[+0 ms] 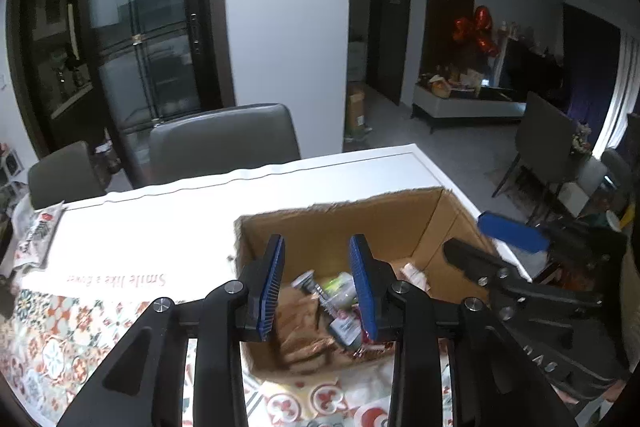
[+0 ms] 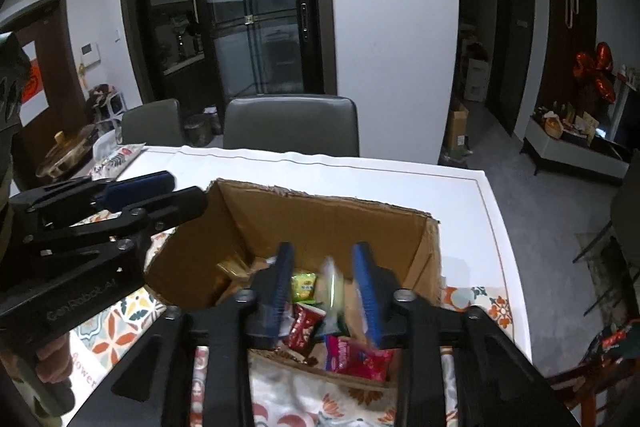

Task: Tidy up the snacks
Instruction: 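Carry both items over the box and open both tools to drop them, then move the right tool to the clear cracker packet on the table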

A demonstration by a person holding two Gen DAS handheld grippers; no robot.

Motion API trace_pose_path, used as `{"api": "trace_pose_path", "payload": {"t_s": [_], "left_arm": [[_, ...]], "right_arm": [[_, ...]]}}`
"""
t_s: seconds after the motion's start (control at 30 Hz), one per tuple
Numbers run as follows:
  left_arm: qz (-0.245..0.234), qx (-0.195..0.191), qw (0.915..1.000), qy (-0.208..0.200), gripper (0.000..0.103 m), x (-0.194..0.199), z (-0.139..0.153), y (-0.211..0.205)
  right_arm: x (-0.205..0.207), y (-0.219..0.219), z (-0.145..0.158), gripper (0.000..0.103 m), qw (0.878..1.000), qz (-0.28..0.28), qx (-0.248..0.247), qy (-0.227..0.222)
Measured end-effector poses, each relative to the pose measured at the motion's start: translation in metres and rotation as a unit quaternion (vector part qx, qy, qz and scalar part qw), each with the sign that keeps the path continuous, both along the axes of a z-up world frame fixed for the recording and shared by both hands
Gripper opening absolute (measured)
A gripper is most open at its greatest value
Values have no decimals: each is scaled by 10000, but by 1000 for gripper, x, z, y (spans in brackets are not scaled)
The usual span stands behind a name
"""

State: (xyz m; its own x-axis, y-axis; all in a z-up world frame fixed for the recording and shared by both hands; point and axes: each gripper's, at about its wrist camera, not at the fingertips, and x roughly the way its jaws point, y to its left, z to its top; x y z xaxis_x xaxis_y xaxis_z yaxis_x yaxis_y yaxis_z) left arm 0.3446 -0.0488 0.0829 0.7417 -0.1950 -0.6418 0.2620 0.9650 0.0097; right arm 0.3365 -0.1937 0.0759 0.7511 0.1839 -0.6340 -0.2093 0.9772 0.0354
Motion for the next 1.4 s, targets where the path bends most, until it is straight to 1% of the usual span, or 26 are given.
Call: {"api": "trace_pose_path", "payload": {"t_s": [0.07,0.1,0.2,0.27,0.47,0.53,0.63,0.73,0.8,0.97,1.13,1.33,1.4], "left_arm": [[70,130,9999,-80,37,-11,0,1],[107,155,9997,-151,38,-18,1,1],[128,188,9994,-276,40,-43,3,3],[86,186,9992,-354,40,-56,5,5],[140,184,9977,-638,51,-103,11,14],[227,259,9968,-717,55,-118,10,17],[287,222,9964,-760,63,-137,6,24],[333,254,9967,-698,66,-155,-2,27],[364,237,9971,-623,70,-166,-8,29],[411,169,9983,-383,74,-187,-21,36],[389,196,9990,-81,74,-211,-41,38],[469,356,9981,174,75,-226,-63,37],[454,339,9978,335,75,-229,-71,37]], "right_arm": [[-10,0,2,39,9999,32,-51,-87],[-14,0,3,42,9999,37,-60,-107],[-34,1,7,49,9996,76,-36,-261],[-47,1,10,50,9993,109,-7,-346],[-89,3,14,56,9986,194,111,-488],[-101,6,13,57,9984,224,103,-509],[-120,8,9,59,9984,263,91,-484],[-135,9,1,61,9987,304,46,-412],[-144,10,-5,61,9988,333,48,-345],[-164,13,-22,61,9991,391,55,-133],[-179,14,-41,61,9988,467,37,137],[-195,19,-69,61,9968,568,-28,554],[-199,20,-78,61,9956,620,-42,698]]}}
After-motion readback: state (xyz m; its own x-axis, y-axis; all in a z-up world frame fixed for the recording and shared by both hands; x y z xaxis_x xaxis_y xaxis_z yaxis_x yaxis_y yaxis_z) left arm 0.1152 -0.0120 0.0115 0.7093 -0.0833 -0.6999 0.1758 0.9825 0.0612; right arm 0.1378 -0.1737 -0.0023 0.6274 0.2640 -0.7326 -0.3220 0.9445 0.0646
